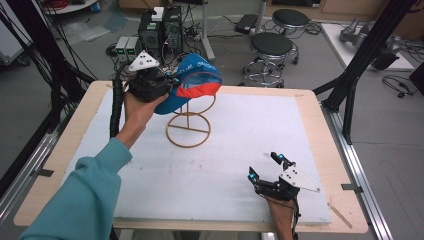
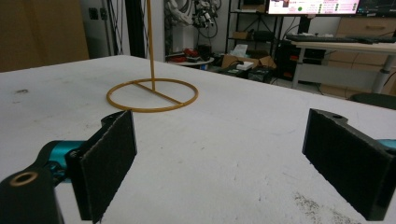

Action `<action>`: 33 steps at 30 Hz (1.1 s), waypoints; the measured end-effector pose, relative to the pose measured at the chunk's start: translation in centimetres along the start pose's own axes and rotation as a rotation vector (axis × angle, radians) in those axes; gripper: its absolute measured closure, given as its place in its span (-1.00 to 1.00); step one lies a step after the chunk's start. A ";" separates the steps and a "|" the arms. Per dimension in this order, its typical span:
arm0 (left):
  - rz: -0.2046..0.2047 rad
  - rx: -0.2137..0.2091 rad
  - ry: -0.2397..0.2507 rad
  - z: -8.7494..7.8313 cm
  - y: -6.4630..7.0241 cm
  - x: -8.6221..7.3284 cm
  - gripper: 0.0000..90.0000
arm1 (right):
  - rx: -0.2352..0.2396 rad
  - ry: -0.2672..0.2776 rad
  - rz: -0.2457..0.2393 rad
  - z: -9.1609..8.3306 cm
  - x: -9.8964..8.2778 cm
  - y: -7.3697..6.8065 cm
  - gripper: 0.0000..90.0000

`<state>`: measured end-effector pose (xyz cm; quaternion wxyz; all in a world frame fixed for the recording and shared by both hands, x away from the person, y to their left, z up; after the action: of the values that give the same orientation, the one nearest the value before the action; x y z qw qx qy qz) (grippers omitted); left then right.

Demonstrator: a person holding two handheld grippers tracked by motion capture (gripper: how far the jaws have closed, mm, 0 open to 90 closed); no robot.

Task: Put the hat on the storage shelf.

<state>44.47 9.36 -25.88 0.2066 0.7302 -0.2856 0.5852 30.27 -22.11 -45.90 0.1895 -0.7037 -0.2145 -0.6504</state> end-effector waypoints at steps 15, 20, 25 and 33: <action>-0.011 0.005 -0.037 0.7 0.3 0.8 0.90 | 0.001 0.002 -0.002 0.0 0.0 0.1 -0.80; -0.027 -0.006 -0.068 0.3 -0.2 0.5 0.87 | 0.001 0.002 0.000 0.0 0.0 0.0 -0.80; -0.034 -0.015 -0.104 0.1 -0.5 0.1 0.78 | 0.000 0.001 0.000 0.0 0.0 0.0 -0.80; -0.059 -0.020 -0.122 -0.7 -1.1 -1.2 0.61 | 0.002 0.004 -0.001 0.0 0.0 0.0 -0.80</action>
<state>44.55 10.84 -26.88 0.2133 0.7704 -0.2821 0.5305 30.25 -22.15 -45.89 0.1902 -0.7021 -0.2150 -0.6516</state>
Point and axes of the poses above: each handheld gripper's, and its own axes: z roughly forward along the jaws, x roughly out of its top, y roughly to its right, the point moved 6 cm from there along z, roughly forward along the jaws, and after that the axes turned 2 degrees about y, right-handed, at the moved point
